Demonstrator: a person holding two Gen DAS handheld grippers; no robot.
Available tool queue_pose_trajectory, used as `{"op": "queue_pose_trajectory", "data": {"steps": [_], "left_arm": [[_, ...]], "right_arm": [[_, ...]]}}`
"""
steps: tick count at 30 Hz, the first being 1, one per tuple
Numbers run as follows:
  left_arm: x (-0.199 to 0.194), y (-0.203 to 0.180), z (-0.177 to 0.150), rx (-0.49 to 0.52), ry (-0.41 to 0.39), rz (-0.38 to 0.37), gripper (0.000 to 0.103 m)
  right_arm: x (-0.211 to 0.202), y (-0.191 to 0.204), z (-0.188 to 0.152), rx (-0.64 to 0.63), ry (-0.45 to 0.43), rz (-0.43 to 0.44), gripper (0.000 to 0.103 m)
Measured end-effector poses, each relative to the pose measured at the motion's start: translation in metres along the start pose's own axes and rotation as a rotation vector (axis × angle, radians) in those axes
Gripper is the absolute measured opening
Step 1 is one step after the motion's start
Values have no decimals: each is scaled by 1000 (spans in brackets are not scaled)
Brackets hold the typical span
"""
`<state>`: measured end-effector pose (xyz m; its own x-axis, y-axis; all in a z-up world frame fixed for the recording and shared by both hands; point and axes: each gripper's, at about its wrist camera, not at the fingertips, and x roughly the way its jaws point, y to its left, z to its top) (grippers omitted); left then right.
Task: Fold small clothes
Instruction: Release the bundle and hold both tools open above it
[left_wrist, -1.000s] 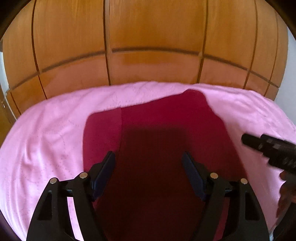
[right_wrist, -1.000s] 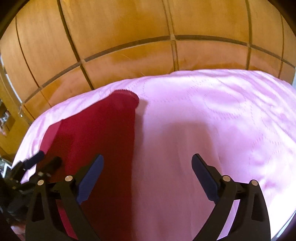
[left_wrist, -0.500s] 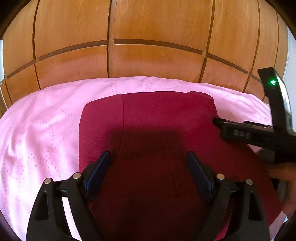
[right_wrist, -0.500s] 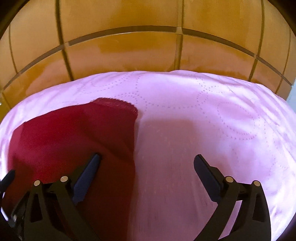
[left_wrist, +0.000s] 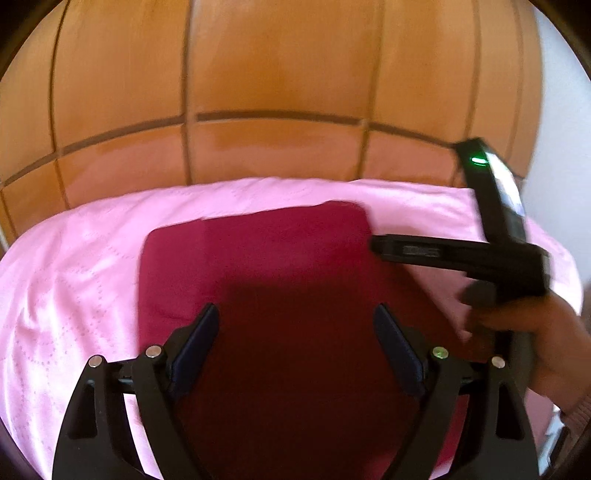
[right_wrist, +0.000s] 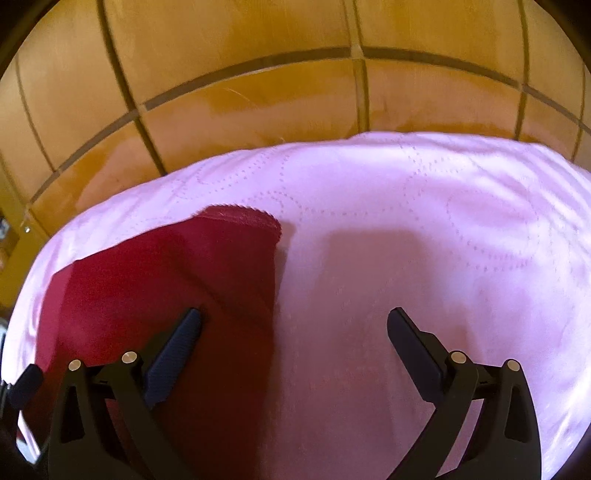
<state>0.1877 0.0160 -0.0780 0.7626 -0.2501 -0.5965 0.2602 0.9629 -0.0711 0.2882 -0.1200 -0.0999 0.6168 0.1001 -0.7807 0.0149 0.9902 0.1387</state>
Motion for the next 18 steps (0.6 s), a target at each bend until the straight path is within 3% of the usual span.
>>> {"op": "queue_pose_trajectory", "data": {"steps": [4,7,13,18], "left_arm": [[1,-34,1,90,5,-35,85],[15,-54,-8,162,34,-15,86],[23,-58,-25,182,30,-22,86],[20,-56,-34,211,25,-29,84]], "right_arm": [[-13,6,8,-94,-33,-21,99],[-16,4,12,-113,-41,-26,99],[-6,4,22,-140,-31,-35,99],[24,9,17,-194,27,-96,99]]}}
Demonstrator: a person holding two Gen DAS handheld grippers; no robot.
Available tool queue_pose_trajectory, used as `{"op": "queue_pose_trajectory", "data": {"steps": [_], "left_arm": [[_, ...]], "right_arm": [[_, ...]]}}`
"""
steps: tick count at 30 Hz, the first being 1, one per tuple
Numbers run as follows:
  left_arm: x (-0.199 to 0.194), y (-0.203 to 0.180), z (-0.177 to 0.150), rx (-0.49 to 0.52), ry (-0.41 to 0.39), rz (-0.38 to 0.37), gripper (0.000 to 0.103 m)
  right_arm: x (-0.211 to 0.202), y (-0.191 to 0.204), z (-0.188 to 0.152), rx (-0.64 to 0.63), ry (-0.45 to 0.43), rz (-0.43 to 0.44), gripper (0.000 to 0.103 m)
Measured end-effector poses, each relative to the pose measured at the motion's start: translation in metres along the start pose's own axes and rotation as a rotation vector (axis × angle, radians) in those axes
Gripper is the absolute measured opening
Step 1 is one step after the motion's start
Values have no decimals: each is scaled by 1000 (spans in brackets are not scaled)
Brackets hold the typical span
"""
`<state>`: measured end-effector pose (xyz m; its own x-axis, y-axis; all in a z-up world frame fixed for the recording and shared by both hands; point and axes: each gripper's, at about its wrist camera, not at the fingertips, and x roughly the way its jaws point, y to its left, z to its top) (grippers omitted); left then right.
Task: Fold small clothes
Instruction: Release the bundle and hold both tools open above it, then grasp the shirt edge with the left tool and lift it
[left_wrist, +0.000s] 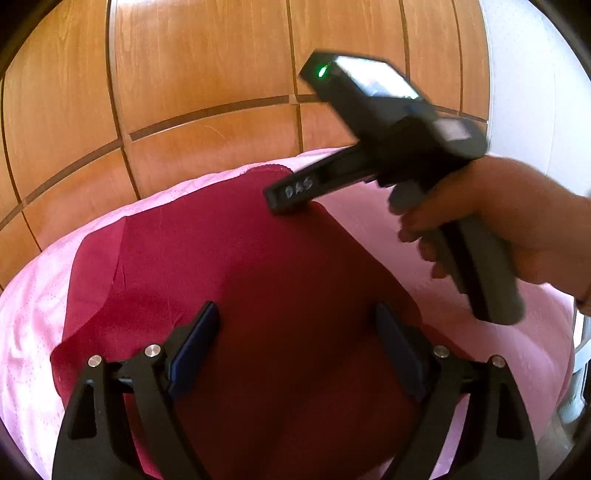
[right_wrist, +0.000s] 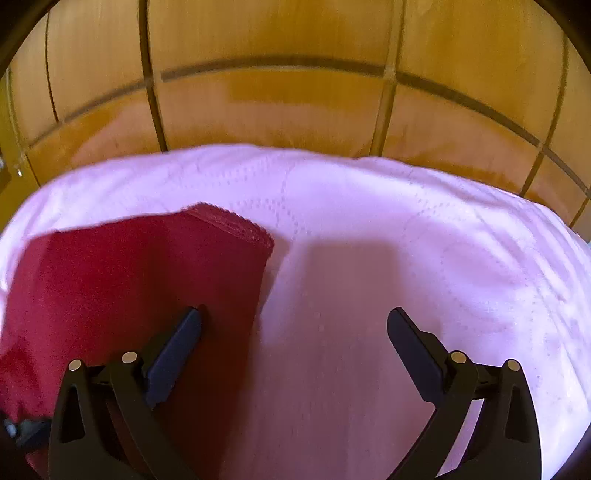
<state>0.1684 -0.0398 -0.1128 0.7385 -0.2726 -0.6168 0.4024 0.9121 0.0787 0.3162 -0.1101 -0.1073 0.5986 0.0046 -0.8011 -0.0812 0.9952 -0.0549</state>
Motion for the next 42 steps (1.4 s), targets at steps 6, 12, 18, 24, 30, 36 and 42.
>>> {"op": "queue_pose_trajectory", "data": {"steps": [6,12,18,24,30,36,42], "left_arm": [[5,7,-1,-1,-7,-9,83],[1,8,-3,-2,-17,-7,84],[-31,28,4,-118,-53,-80,82],[-44,73,18,-249,-98,-8,82],[-22,121,8,-392,4,91,80],[7,160,-37,-609,143,63,82],[12,165,-47,-608,119,30,83]], "right_arm": [[36,-21,0,116,67,-44,99],[33,-20,-1,125,48,-47,99],[8,-29,-6,186,31,-22,99],[-35,-28,-12,159,-55,-13,99],[-72,-16,-23,155,-98,43,99],[-63,2,-45,136,-28,63,99],[-50,1,-62,187,-10,94,99]]}}
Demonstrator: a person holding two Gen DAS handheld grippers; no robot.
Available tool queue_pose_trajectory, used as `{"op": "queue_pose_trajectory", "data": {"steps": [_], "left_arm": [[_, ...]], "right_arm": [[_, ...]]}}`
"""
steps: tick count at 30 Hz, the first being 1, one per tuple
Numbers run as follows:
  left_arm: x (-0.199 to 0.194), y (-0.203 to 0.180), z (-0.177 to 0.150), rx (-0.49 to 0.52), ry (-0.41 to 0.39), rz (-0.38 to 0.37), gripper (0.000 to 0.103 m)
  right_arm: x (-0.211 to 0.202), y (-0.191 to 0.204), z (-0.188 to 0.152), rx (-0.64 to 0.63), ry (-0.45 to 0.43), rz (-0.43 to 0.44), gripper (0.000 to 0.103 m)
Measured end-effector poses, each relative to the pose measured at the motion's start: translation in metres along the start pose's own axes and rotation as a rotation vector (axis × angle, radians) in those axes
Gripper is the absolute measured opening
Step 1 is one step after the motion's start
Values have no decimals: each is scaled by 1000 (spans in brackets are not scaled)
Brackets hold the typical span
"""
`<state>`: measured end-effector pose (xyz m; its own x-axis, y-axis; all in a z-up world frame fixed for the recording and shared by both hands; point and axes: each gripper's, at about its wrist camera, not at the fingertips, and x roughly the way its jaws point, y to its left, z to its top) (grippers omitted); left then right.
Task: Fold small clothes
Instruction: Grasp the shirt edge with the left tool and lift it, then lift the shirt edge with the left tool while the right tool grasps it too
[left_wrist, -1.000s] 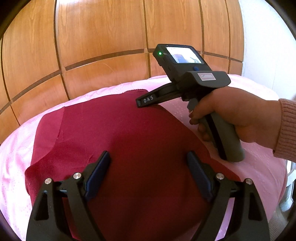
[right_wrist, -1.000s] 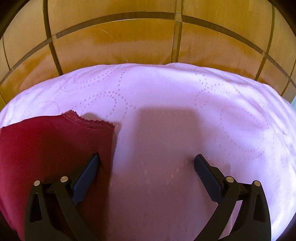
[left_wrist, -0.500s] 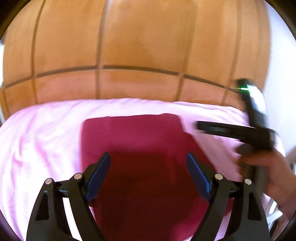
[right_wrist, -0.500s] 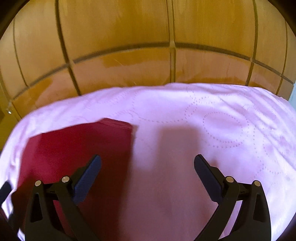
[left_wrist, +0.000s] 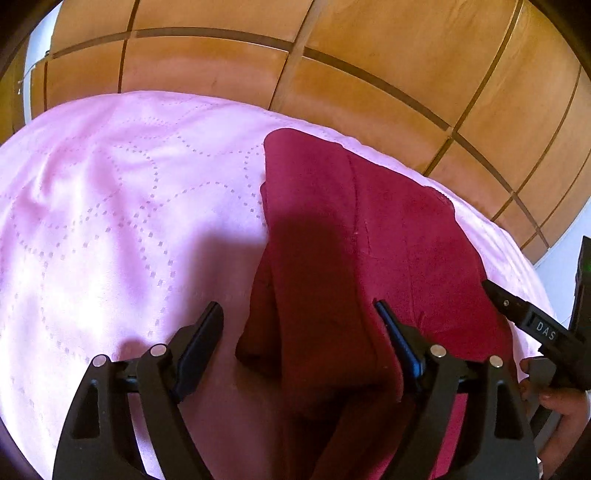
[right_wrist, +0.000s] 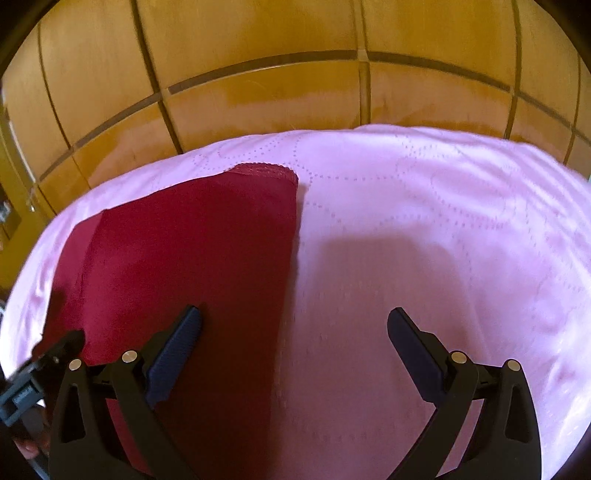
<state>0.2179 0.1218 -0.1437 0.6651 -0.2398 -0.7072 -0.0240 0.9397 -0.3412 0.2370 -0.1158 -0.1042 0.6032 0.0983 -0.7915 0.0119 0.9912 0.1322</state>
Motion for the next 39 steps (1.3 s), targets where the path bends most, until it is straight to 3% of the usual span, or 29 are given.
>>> {"op": "queue_pose_trajectory", "data": {"steps": [4,15,19,25,30,32,37,39], "left_arm": [[-4,8,-6,-24,-9,-44,84],[-11,11,-13,-21,-8,-55,91],[-19,17,-5,-77,33,-109,93],[-13,37,9,-193,91,-210,90],[4,23,13,-52,198,-188,88],[4,21,13,-30,204,-192,87],[7,25,10,-64,227,-262,74],[8,21,8,-49,224,-252,73]], "right_arm": [[-1,-1,-3,16,-2,10,99],[-1,-6,-2,41,22,44,99],[-10,-11,2,35,30,104,99],[-10,-18,-1,119,64,298,99],[11,-19,-9,231,159,436,83],[19,-22,-12,286,182,488,82],[26,-18,-12,296,194,513,82],[29,-12,-9,272,191,505,82]]}}
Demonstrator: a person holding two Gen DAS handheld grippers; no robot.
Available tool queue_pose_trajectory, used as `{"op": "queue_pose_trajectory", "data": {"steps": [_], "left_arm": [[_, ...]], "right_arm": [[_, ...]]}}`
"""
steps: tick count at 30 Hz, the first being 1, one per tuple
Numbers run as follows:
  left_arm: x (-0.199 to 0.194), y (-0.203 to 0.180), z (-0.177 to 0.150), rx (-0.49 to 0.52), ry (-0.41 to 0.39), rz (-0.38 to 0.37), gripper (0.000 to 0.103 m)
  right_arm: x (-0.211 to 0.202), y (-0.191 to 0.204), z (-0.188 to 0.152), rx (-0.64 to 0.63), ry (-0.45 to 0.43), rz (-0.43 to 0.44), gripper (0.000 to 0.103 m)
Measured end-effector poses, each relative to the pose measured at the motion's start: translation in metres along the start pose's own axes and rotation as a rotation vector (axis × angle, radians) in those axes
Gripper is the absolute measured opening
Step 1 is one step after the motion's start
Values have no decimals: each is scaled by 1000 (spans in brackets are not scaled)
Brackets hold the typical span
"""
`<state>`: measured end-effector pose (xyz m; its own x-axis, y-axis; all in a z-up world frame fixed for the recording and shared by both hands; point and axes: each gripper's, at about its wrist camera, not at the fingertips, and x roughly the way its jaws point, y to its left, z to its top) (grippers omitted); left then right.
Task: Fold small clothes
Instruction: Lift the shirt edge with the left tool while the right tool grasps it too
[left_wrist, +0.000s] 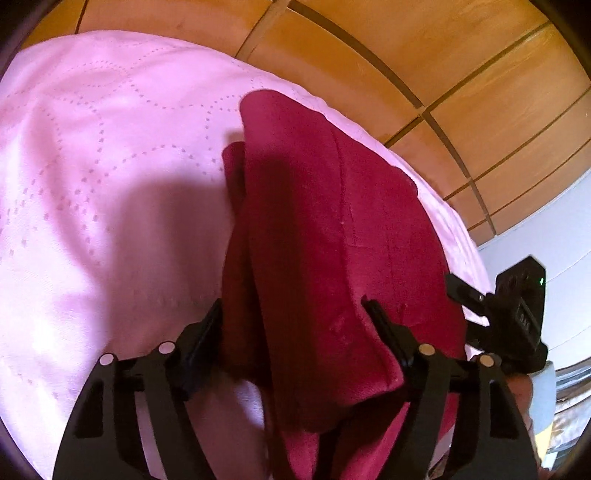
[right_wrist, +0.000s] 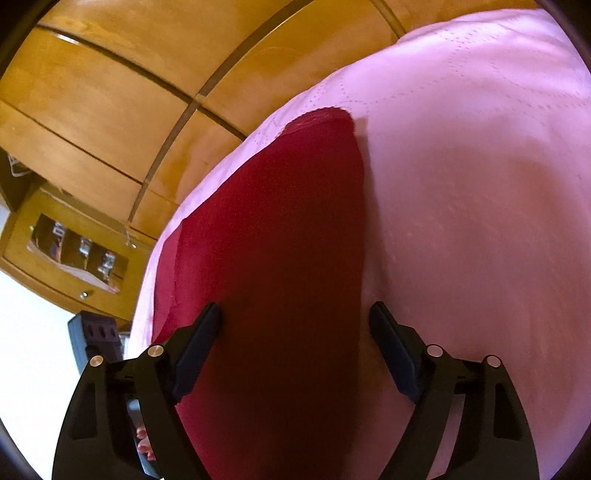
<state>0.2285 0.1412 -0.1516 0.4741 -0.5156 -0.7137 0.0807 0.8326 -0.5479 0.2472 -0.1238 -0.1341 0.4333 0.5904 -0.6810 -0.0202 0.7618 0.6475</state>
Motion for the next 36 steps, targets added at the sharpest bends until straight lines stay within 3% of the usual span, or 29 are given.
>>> {"op": "queue_pose_trajectory", "data": {"steps": [4,8,11,18,24,36], "left_arm": [[2,-11,-4,15,0,0,62],[-1,-12,-7,7,-9,-22,53],[-6,-18,-9,22,-30,-40,46],[-17,-36,-19,35,-91,-74,42],[-20,-78,-29,116,-115,-83,41],[-1,-169,-30,290,-105,-111,40]], "right_arm": [[5,5,2,-31,-8,-24,81],[-3,8,-3,-51,-39,-14,64],[-15,21,-10,-118,-80,-29,59],[-44,40,-19,-186,-142,4,51],[-77,44,-29,-227,-200,-13,51],[-147,-8,-44,-134,-346,-35,51]]}}
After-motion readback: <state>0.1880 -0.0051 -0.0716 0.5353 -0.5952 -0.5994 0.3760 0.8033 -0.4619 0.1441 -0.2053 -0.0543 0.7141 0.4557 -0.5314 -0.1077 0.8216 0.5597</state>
